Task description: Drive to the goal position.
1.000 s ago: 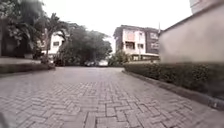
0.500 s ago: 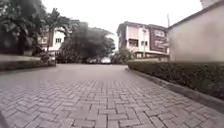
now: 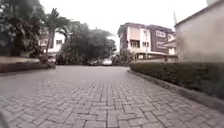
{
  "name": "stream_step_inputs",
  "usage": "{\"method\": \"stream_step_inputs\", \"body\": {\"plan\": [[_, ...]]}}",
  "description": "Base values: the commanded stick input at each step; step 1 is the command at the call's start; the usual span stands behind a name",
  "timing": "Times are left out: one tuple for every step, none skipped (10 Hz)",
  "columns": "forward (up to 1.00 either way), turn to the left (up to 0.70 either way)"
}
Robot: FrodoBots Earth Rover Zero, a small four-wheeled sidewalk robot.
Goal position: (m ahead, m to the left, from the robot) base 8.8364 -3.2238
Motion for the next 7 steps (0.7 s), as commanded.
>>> {"method": "stream_step_inputs", "body": {"plan": [[0.7,0.0],[0.7,0.0],[0.7,0.0],[0.7,0.0],[0.7,0.0],[0.7,0.0],[0.7,0.0]]}}
